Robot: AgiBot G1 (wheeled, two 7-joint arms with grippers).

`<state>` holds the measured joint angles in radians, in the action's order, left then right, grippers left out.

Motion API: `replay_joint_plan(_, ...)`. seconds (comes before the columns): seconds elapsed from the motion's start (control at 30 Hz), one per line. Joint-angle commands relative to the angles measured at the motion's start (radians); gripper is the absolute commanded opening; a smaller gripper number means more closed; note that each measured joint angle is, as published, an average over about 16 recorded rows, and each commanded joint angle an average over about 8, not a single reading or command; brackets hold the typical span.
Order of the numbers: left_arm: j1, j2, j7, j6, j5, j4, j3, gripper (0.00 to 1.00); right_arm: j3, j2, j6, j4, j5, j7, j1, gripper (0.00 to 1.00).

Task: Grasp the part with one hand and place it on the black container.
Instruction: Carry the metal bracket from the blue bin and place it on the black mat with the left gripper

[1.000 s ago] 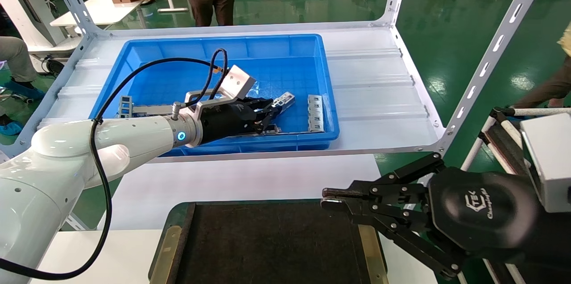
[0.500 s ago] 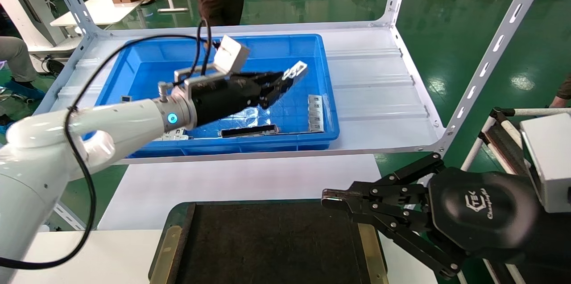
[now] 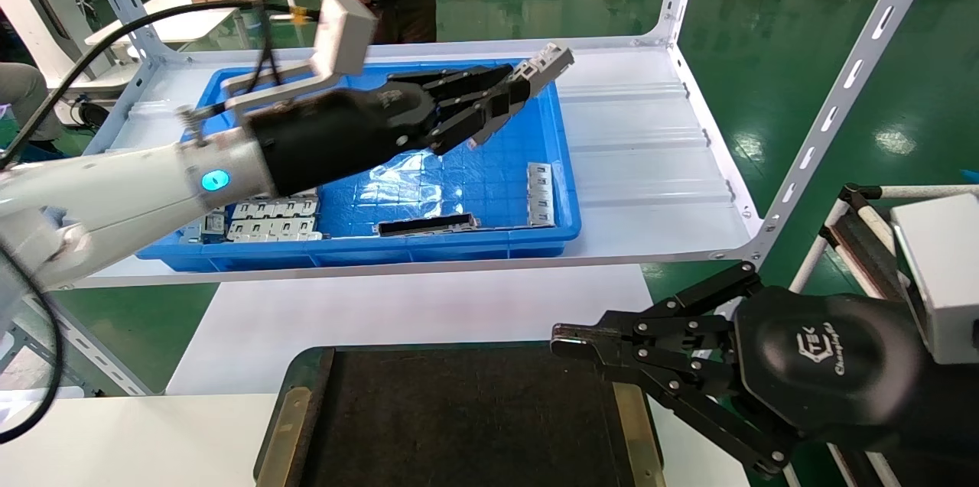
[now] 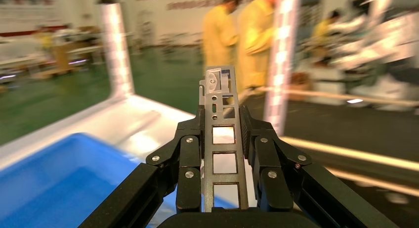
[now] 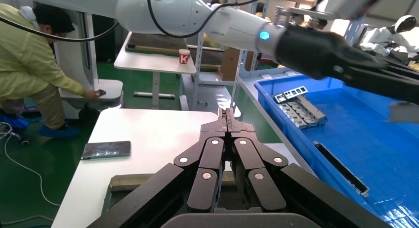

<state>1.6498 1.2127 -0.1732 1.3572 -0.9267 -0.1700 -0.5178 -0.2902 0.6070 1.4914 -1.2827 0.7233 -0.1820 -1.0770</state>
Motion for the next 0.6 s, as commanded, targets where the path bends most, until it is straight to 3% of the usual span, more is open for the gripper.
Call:
replay_joint_plan(0.03,-0.006,-0.020,0.011,0.081,0.015,0.001,0.007,0.00,0.000,0.000,0.000,0.000,0.000,0.000,0.000,0.00)
replay_joint_plan(0.27,-0.114,-0.101,0.067,0.221,0.058,-0.111,0.014,0.00,-0.001,0.000,0.000,0.000,0.000,0.000,0.000,0.00)
replay_joint_plan(0.6,-0.398,-0.246,0.226,0.202,0.161,-0.505,0.019,0.00,-0.001,0.000,-0.001,0.000,-0.001,0.001,0.000,0.00)
